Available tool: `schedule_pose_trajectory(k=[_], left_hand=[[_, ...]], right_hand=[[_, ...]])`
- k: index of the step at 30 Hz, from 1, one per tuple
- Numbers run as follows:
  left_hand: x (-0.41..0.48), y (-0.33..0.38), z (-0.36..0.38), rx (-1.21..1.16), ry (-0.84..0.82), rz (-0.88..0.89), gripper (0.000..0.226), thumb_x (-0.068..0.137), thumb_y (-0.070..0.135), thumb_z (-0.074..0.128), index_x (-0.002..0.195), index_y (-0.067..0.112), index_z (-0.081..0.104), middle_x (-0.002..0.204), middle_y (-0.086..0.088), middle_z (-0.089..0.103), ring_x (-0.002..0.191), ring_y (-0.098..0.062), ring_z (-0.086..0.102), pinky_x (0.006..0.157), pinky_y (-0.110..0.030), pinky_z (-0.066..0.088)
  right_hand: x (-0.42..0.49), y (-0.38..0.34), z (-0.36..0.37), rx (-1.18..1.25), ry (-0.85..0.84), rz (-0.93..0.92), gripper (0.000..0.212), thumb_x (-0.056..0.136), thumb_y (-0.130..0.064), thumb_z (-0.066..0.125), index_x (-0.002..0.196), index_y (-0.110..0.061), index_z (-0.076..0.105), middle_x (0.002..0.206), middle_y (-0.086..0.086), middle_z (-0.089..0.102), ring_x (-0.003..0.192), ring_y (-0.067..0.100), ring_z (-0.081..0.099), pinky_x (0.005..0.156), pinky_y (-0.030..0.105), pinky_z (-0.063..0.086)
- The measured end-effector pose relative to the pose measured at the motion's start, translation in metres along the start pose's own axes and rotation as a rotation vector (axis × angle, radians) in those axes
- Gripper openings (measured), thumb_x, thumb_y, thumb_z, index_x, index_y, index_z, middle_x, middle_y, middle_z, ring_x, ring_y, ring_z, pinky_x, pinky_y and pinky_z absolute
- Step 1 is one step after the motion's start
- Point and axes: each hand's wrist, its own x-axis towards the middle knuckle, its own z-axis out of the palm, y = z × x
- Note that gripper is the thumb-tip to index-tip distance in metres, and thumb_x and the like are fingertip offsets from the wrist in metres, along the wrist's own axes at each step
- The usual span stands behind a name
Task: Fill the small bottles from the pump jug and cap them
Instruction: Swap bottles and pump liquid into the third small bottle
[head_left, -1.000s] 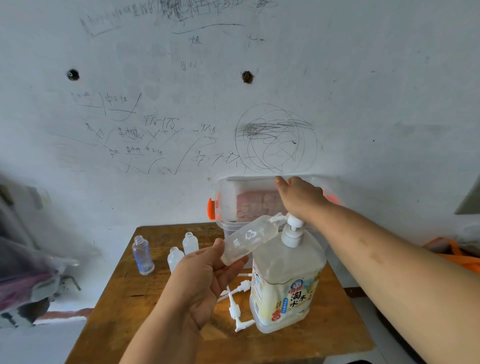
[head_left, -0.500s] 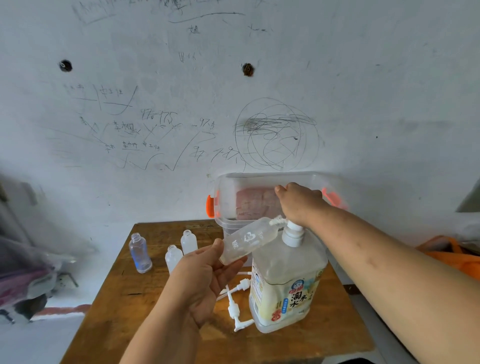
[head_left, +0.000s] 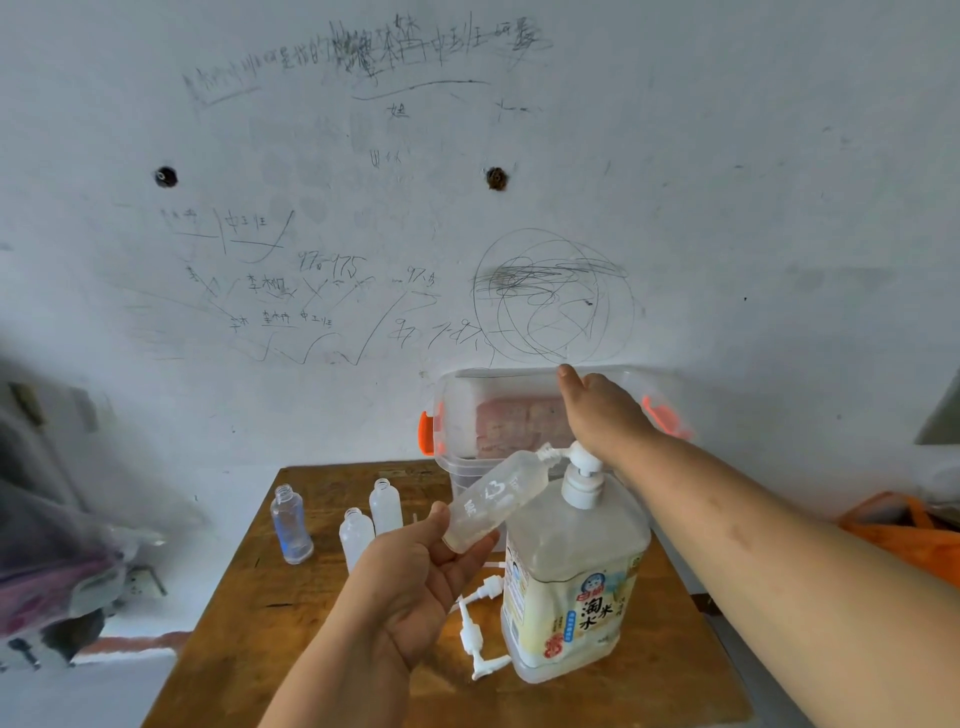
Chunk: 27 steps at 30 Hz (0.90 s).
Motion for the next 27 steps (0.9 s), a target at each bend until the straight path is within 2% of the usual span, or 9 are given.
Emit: schedule_pose_trajectory(k=[5,9,14,17,19,21,25,27], left_hand=[[0.006,-0.003,-0.002,-0.054,-0.028,-0.046,0.024,0.097,0.008,0.054,0.116,-0.005,0.050,0.101,-0.031,0.069,0.090,-0.044,0.070,0.058,-0.046,0.060],[0.009,-0.003,-0.006,-0.079,-0.049,-0.064,0.022,0.098,0.009,0.052,0.114,-0.007,0.051,0.101,-0.033,0.068,0.095,-0.045,0.068,0.065,-0.052,0.057],[0.011,-0.005,-0.010,-0.119,-0.079,-0.094,0.020,0.099,0.009,0.050,0.113,-0.005,0.050,0.105,-0.035,0.066,0.094,-0.045,0.067,0.066,-0.057,0.054],[0.013,-0.007,-0.012,-0.155,-0.092,-0.119,0.018,0.099,0.009,0.050,0.111,-0.005,0.051,0.107,-0.035,0.065,0.096,-0.045,0.066,0.066,-0.057,0.054],[0.014,-0.010,-0.014,-0.191,-0.107,-0.139,0.018,0.099,0.008,0.049,0.111,-0.005,0.053,0.110,-0.035,0.064,0.100,-0.046,0.065,0.067,-0.057,0.055],[0.016,-0.012,-0.016,-0.229,-0.137,-0.161,0.017,0.100,0.008,0.047,0.109,-0.005,0.054,0.113,-0.036,0.064,0.104,-0.047,0.063,0.068,-0.058,0.055],[0.016,-0.013,-0.017,-0.296,-0.195,-0.213,0.021,0.102,0.010,0.043,0.111,-0.006,0.054,0.115,-0.037,0.062,0.104,-0.047,0.062,0.070,-0.060,0.053],[0.017,-0.012,-0.018,-0.330,-0.212,-0.226,0.025,0.102,0.010,0.042,0.118,-0.006,0.052,0.115,-0.037,0.062,0.103,-0.047,0.062,0.071,-0.059,0.054]], right_hand=[[0.004,0.001,0.001,0.014,-0.011,0.010,0.041,0.104,-0.020,0.020,0.141,-0.012,0.035,0.132,0.021,0.045,0.121,0.036,0.045,0.104,0.046,0.035],[0.008,0.003,0.002,0.051,0.015,0.002,0.042,0.104,-0.024,0.016,0.138,-0.013,0.037,0.129,0.020,0.047,0.119,0.036,0.046,0.103,0.047,0.035],[0.011,0.004,0.003,0.123,0.028,0.017,0.043,0.104,-0.030,0.014,0.134,-0.013,0.040,0.126,0.020,0.048,0.117,0.036,0.047,0.102,0.046,0.035],[0.016,0.006,0.006,0.125,0.036,0.027,0.042,0.103,-0.028,0.014,0.136,-0.013,0.035,0.124,0.021,0.049,0.112,0.035,0.048,0.092,0.041,0.036],[0.017,0.008,0.007,0.110,0.050,0.026,0.039,0.102,-0.022,0.016,0.137,-0.013,0.032,0.119,0.022,0.049,0.100,0.034,0.047,0.081,0.039,0.034],[0.017,0.009,0.006,0.113,0.057,0.019,0.038,0.102,-0.021,0.016,0.134,-0.012,0.034,0.111,0.022,0.048,0.089,0.028,0.039,0.076,0.037,0.028],[0.015,0.009,0.006,0.181,0.130,0.025,0.034,0.100,-0.014,0.020,0.131,-0.012,0.033,0.103,0.018,0.044,0.088,0.028,0.039,0.076,0.036,0.030],[0.012,0.009,0.005,0.194,0.206,-0.010,0.032,0.101,-0.013,0.023,0.129,-0.010,0.038,0.108,0.019,0.047,0.098,0.033,0.046,0.083,0.036,0.035]])
